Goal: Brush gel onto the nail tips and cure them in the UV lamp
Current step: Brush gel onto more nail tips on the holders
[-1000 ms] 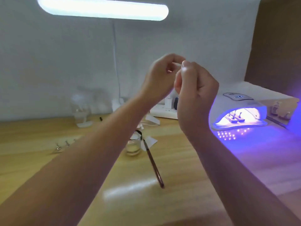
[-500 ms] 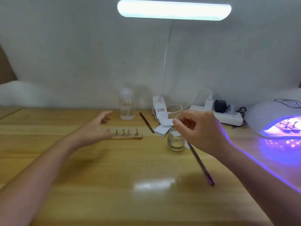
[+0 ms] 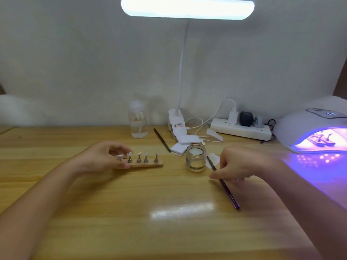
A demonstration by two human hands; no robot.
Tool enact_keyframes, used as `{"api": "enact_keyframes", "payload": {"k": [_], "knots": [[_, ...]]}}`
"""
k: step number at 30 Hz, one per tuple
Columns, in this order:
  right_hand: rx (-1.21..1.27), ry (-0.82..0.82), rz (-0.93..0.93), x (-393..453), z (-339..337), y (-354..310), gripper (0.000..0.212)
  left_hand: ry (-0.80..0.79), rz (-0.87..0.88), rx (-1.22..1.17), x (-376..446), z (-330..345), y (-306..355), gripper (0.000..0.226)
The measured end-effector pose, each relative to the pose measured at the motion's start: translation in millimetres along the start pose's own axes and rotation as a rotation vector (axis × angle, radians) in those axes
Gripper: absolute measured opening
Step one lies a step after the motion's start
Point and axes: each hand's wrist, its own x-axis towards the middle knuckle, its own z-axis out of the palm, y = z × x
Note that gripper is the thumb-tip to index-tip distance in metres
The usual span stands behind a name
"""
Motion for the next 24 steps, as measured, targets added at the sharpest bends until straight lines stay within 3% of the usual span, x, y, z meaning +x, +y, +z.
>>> {"api": "enact_keyframes", "payload": {"k": [6, 12, 19, 22, 24], "knots": [[0.02, 0.021, -0.014, 3.1, 6.9, -3.6, 0.034, -0.266, 0.061, 0.067, -9.1, -2.9, 22.6, 0.02], [0.211, 0.088, -0.006, -2.7, -5.9, -0.3, 0.027, -0.369, 0.181, 0.087, -11.8, 23.5, 44.0, 0.018], [0.79, 0.44, -0.095, -10.1, -25.4, 15.7, 0.006, -0.174, 0.267, -0.049, -14.6, 70.3, 60.1, 0.022], [1.083, 0.426, -0.145, -8.6, -25.0, 18.0, 0.025, -0.072, 0.261, -0.08, -12.9, 86.3, 64.0, 0.023], [1.394, 0.354, -0.187, -6.5, -25.4, 18.6, 0.023, -0.028, 0.254, -0.087, -10.2, 90.5, 65.8, 0.024]]}}
